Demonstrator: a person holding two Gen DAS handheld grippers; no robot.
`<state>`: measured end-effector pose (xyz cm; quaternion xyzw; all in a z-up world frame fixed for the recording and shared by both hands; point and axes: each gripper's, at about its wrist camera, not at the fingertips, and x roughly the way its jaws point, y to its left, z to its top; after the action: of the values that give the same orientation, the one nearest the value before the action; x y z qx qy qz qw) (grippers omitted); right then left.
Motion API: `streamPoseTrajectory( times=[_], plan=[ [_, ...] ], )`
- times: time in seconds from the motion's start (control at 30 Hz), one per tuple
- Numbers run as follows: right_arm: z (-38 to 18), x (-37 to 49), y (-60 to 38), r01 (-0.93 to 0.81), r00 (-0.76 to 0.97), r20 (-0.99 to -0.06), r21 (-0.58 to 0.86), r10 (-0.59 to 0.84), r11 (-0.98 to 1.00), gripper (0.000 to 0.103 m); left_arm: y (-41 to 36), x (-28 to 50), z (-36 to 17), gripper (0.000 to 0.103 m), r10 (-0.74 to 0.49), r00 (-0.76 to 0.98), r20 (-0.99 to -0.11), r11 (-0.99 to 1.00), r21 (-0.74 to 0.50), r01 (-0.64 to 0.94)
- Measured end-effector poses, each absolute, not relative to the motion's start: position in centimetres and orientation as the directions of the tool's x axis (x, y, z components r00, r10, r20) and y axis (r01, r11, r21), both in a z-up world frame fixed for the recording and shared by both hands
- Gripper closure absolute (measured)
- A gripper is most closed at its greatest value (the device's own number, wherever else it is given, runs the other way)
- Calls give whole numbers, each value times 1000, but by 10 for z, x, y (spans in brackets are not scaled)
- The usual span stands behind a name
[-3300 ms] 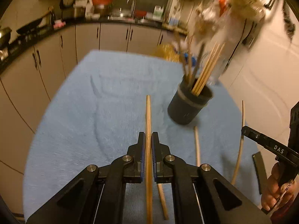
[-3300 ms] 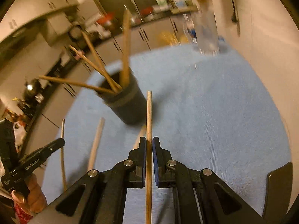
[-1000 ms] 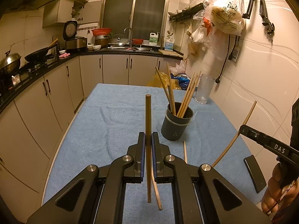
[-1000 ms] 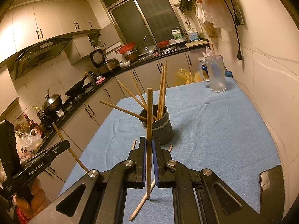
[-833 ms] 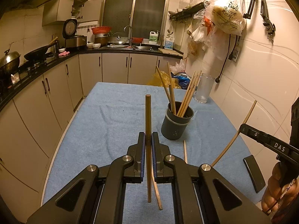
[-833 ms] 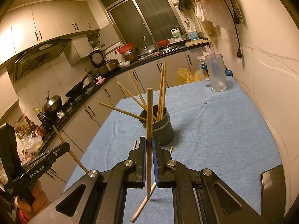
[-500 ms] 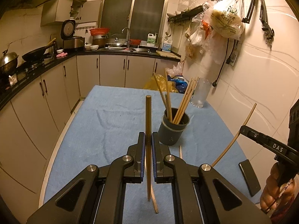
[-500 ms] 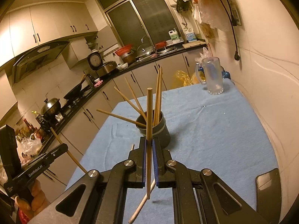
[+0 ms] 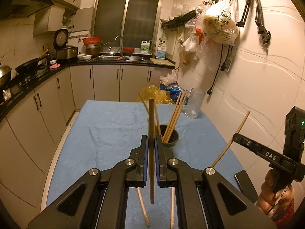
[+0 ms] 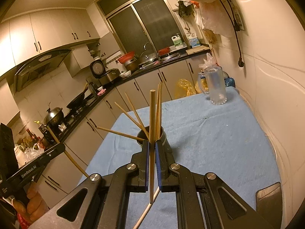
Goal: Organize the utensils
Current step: 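Carry both chopsticks over the grey cup and lower them in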
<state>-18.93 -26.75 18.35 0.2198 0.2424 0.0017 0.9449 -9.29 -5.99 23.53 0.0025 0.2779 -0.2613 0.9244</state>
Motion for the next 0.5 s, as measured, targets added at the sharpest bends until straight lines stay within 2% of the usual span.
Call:
streamPoseTrajectory(
  times=[0.5],
  plan=[
    [212,-167,-286,79,902,-416,430,119,900,96,-105,-68,289,97,-537,714,-450,833,-145,534]
  ],
)
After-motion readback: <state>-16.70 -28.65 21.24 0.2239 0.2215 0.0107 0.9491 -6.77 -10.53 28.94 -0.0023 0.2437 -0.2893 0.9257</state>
